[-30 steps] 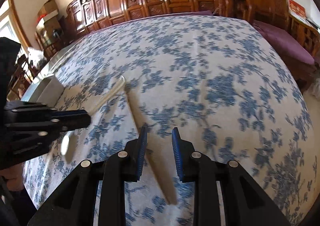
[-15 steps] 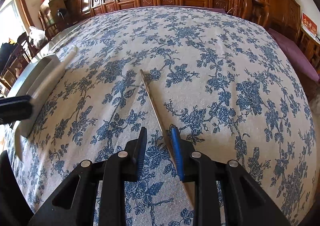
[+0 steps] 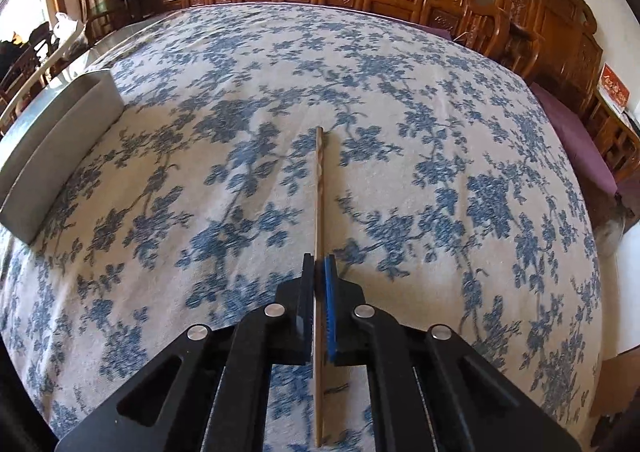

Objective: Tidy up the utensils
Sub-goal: 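Carry the white spoon into the grey tray and open the left tool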

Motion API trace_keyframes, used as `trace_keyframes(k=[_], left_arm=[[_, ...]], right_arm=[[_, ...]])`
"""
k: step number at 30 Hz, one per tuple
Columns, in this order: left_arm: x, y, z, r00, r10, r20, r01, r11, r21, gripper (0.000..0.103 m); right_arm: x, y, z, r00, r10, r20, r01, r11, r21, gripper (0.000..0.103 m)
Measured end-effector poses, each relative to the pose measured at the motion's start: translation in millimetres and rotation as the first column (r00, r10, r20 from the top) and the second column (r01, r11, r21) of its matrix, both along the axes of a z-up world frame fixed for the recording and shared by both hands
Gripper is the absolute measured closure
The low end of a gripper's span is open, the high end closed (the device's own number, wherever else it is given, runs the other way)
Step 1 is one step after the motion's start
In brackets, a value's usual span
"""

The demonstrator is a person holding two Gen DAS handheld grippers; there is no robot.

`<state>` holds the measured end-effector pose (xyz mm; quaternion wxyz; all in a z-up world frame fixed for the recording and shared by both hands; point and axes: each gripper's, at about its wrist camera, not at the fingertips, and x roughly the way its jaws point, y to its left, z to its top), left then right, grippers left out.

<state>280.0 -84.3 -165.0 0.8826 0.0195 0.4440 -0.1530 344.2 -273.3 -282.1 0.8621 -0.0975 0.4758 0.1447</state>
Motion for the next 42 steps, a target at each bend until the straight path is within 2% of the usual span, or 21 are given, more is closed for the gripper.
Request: trace_keyframes(k=[10,18,25,31,34,42], left_arm=[[-11,35,15,0.999,0.043,0.025,-0.043,0.999,0.017,0.097],[-8,66,18,0.996,0.087,0.032,-0.088,0.996,0.022,0.097],[6,95,3,0.989,0.148,0.006,-0.148,0.989,0.008,0.097],[21,114,-17,0.983,0.183,-0.019,-0.183,0.982,0.041,0.097],[33,122,-38,0.974,0.214,-0.07,-0.212,0.977,0.036,0.097],[44,137,-69,0.956,0.27,-0.117,-0.263,0.962,0.069,0.097]], right_arm=[[-24,42,26,0.994,0.095,0.052,-0.098,0.993,0.07,0.097],[-39,69,48,0.984,0.159,0.083,-0.171,0.969,0.177,0.097],[-52,73,70,0.975,0.178,0.134,-0.205,0.952,0.229,0.097],[-50,70,66,0.975,0.182,0.127,-0.208,0.948,0.241,0.097],[-48,68,64,0.976,0.18,0.121,-0.205,0.949,0.241,0.097],[-46,68,60,0.977,0.178,0.115,-0.201,0.95,0.239,0.097]])
